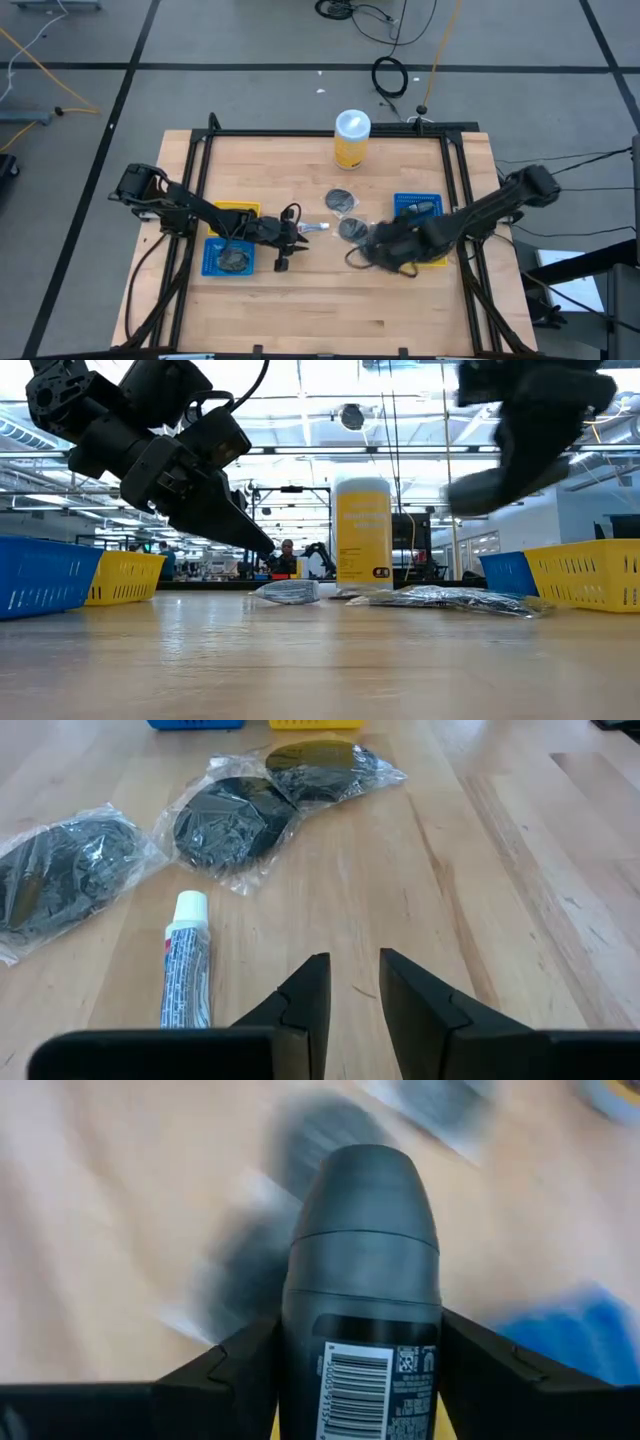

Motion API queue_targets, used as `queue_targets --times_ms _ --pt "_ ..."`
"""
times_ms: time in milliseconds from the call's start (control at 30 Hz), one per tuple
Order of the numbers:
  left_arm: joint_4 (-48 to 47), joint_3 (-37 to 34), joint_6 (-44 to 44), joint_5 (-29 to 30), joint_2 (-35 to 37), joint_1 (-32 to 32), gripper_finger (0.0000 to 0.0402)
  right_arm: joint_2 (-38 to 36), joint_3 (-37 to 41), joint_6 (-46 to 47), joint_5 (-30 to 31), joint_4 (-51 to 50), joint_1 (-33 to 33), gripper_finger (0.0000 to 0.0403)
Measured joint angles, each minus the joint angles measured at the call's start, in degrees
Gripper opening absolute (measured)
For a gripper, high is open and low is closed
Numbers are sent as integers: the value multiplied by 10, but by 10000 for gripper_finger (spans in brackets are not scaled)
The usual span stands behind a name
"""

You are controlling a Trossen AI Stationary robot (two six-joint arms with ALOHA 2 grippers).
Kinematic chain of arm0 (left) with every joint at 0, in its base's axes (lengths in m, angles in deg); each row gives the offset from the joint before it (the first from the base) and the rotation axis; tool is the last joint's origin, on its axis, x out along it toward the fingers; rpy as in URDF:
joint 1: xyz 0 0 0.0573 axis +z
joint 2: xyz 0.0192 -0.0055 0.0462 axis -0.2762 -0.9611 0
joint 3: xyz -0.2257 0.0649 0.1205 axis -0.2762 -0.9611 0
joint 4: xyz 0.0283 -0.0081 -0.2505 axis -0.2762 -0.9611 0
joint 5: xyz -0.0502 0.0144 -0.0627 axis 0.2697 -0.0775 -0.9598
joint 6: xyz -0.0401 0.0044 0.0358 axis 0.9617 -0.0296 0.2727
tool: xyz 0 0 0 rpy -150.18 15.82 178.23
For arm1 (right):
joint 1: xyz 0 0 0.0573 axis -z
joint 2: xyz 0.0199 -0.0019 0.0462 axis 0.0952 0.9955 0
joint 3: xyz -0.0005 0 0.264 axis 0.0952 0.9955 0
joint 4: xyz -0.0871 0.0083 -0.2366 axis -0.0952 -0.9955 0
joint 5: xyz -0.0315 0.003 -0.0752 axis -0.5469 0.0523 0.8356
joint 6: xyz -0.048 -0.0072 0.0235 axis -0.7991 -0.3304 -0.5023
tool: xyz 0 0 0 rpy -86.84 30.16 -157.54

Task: Pick & Place Travel size toiletries
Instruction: Put the black deodorant into the right blue bin

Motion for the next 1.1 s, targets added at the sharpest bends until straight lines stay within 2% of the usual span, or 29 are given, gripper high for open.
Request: queue_targets --times_ms 167,267,433,633,833,1100 --pt "0 0 0 0 0 0 90 -70 1 47 0 -218 41 210" --pt "0 0 0 0 0 0 90 -104 29 26 -10 -259 78 210" --pt "0 0 0 0 0 0 90 -141 127 -82 -78 -217 163 211" --pt "0 0 -1 12 0 0 90 -144 191 -169 -108 -155 235 211" --pt "0 0 -1 25 0 0 90 -144 195 -254 -135 -94 255 213" --pt "0 0 0 25 0 0 90 -144 195 -283 -166 -79 261 231"
